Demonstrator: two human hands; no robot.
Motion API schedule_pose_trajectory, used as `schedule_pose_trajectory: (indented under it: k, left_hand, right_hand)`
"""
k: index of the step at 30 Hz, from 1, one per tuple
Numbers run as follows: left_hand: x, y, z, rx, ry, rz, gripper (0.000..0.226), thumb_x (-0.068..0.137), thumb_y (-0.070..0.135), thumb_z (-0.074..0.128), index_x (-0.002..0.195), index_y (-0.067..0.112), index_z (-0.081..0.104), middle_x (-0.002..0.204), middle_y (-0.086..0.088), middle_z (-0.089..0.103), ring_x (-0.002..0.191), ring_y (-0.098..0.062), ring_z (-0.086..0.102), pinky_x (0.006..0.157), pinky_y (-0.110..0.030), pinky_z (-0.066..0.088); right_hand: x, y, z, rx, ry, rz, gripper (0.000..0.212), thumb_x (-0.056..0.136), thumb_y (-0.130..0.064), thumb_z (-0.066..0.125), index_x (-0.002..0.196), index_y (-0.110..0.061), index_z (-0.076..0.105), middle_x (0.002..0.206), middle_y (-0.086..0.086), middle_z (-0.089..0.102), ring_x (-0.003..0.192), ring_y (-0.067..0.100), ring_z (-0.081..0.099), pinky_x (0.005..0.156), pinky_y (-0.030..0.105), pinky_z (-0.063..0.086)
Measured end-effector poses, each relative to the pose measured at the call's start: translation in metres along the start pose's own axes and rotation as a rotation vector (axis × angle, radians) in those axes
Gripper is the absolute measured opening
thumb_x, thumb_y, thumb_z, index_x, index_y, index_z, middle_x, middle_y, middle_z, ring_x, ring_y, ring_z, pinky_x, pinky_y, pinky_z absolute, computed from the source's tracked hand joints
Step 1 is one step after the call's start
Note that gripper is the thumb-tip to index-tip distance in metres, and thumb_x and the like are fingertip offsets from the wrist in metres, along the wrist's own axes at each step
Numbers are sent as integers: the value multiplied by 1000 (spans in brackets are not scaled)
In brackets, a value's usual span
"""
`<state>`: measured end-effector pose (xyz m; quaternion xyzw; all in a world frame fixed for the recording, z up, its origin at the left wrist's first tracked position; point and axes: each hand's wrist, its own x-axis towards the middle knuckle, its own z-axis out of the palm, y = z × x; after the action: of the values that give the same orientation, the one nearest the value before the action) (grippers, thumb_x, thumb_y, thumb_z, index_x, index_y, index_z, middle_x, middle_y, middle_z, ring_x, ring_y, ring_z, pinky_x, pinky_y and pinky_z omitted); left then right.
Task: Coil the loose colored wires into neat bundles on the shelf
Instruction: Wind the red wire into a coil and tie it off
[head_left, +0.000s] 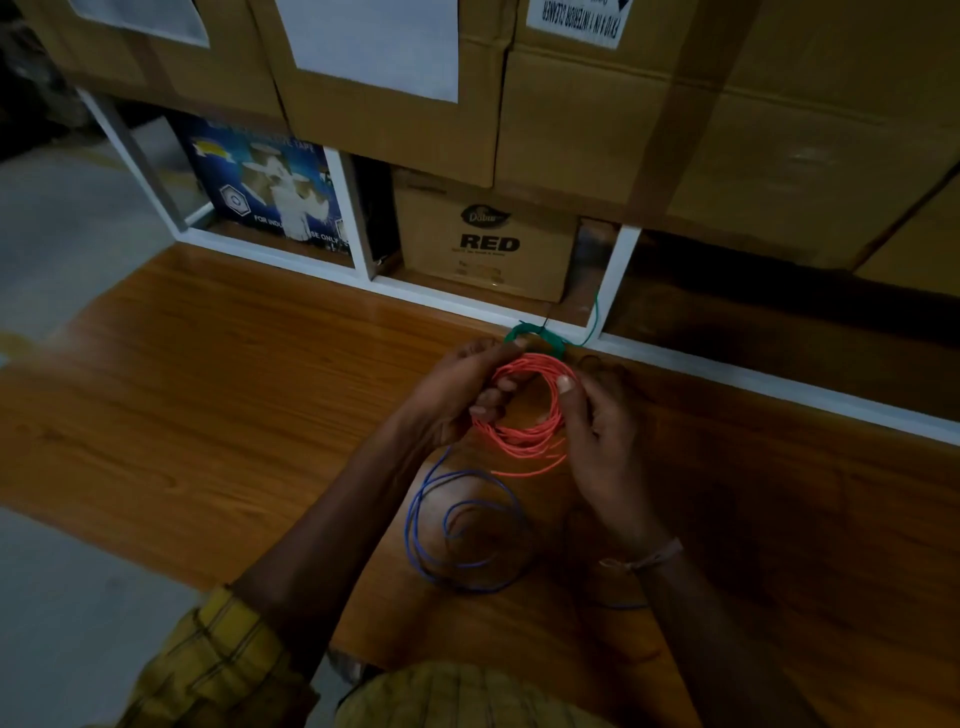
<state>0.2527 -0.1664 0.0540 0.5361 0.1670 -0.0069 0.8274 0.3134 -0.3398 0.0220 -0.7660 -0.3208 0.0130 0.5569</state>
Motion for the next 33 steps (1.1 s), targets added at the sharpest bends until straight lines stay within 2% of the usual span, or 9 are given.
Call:
schedule_pose_trajectory:
  k: [2,5,9,11,15,17,23,30,33]
  left_hand:
    - [2,-12,0,-45,47,24,41,110,22,52,70,20,60,60,1,46,38,-4,29,35,-18,19]
    - [8,-28,1,-97,115,40,35,110,19,53,75,18,50,57,1,46,35,-3,29,32,-16,20]
    - [14,-45,-5,-118,150,15,33,110,18,51,78,18,45,54,2,47,33,-3,28,30,-15,23]
    - [16,-51,-7,-134,151,-25,34,111,21,50,77,19,45,54,2,47,32,-3,27,30,-14,23]
    - [15,-61,-6,-157,138,-59,43,111,32,49,71,17,54,61,-1,50,36,-3,28,33,-16,24]
    - [13,-67,-5,-126,150,-27,40,110,33,51,75,15,53,65,-4,52,39,-4,31,36,-16,25]
    - [19,-82,1,-59,352,57,24,107,15,58,83,13,55,61,-5,57,39,-4,37,36,-17,27]
    - [28,-74,-7,49,334,129,18,104,12,62,86,11,59,57,-1,55,39,-5,37,38,-17,27]
    - [31,-70,-14,191,314,190,20,104,13,64,84,11,61,57,0,56,39,-6,41,39,-19,30]
  right_hand:
    - [-6,5,4,53,-12,95,39,107,-41,47,134,-19,65,121,1,66,119,11,62,102,40,53]
    - [-15,8,10,75,-34,221,43,109,-34,44,147,-18,53,107,-24,66,107,-18,59,95,9,47]
    - [-24,20,19,26,-28,245,42,109,-37,38,132,-12,64,92,-4,72,86,2,67,81,32,55]
    - [-26,27,22,-11,-27,226,38,110,-33,39,126,-11,66,83,-4,68,74,2,63,72,28,48]
    - [-24,37,23,-61,-8,154,38,110,-25,40,141,-12,58,82,3,65,73,8,60,70,14,45]
    - [-23,43,25,-70,6,162,42,108,-29,39,138,-10,61,80,2,65,73,7,60,69,19,47]
    - [-27,58,33,-24,30,222,41,105,-35,36,115,-11,68,87,8,70,78,24,67,75,49,56]
    - [-4,68,12,252,-255,408,33,102,-41,49,119,-23,72,113,2,76,108,22,71,103,52,52]
    - [17,69,-7,204,-330,491,44,94,-60,55,115,-27,74,117,-2,75,114,18,69,107,49,50]
